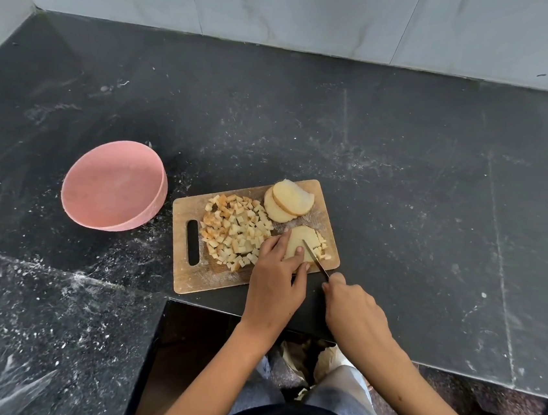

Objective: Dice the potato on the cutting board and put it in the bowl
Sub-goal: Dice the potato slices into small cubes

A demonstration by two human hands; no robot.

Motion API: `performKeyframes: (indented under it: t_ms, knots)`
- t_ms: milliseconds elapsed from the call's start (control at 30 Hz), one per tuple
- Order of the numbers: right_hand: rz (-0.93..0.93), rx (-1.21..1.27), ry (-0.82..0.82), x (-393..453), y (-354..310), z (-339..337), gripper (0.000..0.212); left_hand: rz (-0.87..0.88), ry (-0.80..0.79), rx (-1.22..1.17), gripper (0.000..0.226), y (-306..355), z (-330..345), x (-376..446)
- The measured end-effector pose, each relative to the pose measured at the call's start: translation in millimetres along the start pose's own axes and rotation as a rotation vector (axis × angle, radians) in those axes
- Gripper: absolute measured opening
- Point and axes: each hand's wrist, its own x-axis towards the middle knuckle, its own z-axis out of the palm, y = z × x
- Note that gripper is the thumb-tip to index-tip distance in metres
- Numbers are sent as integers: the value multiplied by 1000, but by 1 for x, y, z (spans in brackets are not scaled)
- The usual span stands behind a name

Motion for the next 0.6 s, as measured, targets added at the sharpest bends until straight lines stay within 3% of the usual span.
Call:
performKeyframes:
  t_ms: [600]
  knots:
    - [22,50,72,-12,14,20,24,5,40,14,18,1,5,0]
